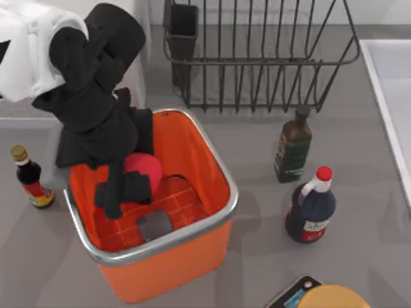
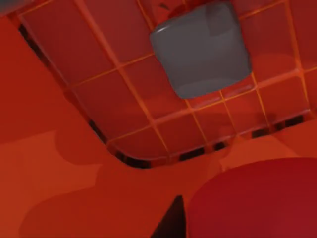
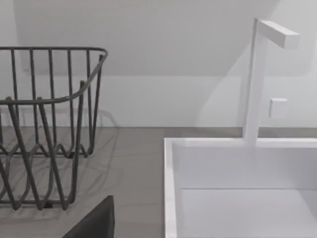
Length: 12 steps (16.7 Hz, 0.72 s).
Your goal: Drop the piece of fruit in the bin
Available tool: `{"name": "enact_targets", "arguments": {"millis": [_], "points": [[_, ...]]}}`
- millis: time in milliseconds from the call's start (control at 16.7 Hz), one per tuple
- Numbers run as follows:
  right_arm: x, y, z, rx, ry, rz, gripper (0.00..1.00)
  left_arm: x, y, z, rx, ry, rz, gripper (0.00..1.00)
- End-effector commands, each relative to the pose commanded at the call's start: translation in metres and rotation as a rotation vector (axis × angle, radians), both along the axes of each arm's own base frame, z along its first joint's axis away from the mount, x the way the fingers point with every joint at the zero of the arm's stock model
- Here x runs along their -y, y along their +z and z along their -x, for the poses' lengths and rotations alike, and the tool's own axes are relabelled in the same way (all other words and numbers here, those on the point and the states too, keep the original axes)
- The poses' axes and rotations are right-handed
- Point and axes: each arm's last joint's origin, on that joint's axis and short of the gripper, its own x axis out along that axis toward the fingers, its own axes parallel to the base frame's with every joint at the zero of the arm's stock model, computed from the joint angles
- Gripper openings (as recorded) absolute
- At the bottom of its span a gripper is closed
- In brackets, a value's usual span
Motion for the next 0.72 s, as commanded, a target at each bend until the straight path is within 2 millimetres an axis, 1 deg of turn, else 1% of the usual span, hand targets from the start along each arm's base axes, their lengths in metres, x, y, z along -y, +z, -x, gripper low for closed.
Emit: {"name": "enact_targets", "arguments": {"millis": [360,420,720], "points": [[0.0000,0.0000,0.0000,0.000,0.000,0.000,1.00,0.0000,0.0000,0.0000,0.000,0.000,0.000,0.98],[0.0000,0.0000,0.0000,0.000,0.000,0.000,1.00,0.0000,0.0000,0.0000,0.000,0.000,0.000,1.00],[0.0000,0.0000,0.0000,0.000,0.000,0.000,1.00,0.0000,0.0000,0.0000,0.000,0.000,0.000,1.00]]}}
